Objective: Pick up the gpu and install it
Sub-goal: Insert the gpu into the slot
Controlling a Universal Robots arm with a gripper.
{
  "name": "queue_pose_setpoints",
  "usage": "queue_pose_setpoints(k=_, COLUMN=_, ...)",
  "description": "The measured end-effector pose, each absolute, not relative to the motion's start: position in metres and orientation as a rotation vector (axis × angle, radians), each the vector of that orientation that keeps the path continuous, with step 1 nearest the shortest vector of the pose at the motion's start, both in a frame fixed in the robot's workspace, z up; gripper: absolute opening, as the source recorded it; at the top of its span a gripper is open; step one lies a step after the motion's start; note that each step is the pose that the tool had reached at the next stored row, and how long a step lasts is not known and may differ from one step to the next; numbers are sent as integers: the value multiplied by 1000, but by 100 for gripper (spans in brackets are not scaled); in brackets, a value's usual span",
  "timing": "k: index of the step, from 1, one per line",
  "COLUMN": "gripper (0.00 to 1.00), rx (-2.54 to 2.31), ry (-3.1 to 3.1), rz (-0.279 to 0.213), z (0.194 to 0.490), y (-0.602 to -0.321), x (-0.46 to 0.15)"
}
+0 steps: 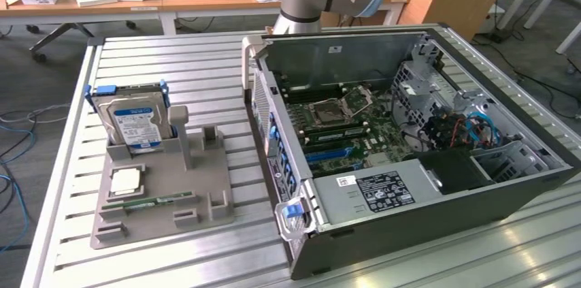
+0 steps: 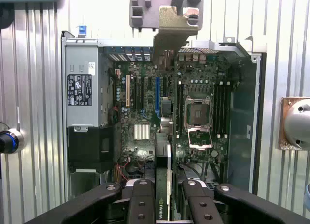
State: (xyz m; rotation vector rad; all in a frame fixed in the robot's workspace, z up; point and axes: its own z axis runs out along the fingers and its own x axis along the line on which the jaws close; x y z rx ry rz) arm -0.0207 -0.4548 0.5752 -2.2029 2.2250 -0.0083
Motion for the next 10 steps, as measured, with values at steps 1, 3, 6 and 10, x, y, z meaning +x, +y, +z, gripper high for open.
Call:
queue_pose_setpoints(k=1, gripper=26, rx=-2203, ry=2225, rz=-8, z=575, y=-455, x=-21)
queue_pose_setpoints(k=3, gripper=26, rx=-2203, ry=2225, rz=-8, z=575, y=-455, x=-21)
queue_pose_setpoints(k=6, gripper=26, rx=-2203, ry=2225, rz=-8, z=575, y=-455, x=-21)
queue_pose_setpoints(k=10, gripper=26, rx=-2203, ry=2225, rz=-8, z=575, y=-455, x=-21)
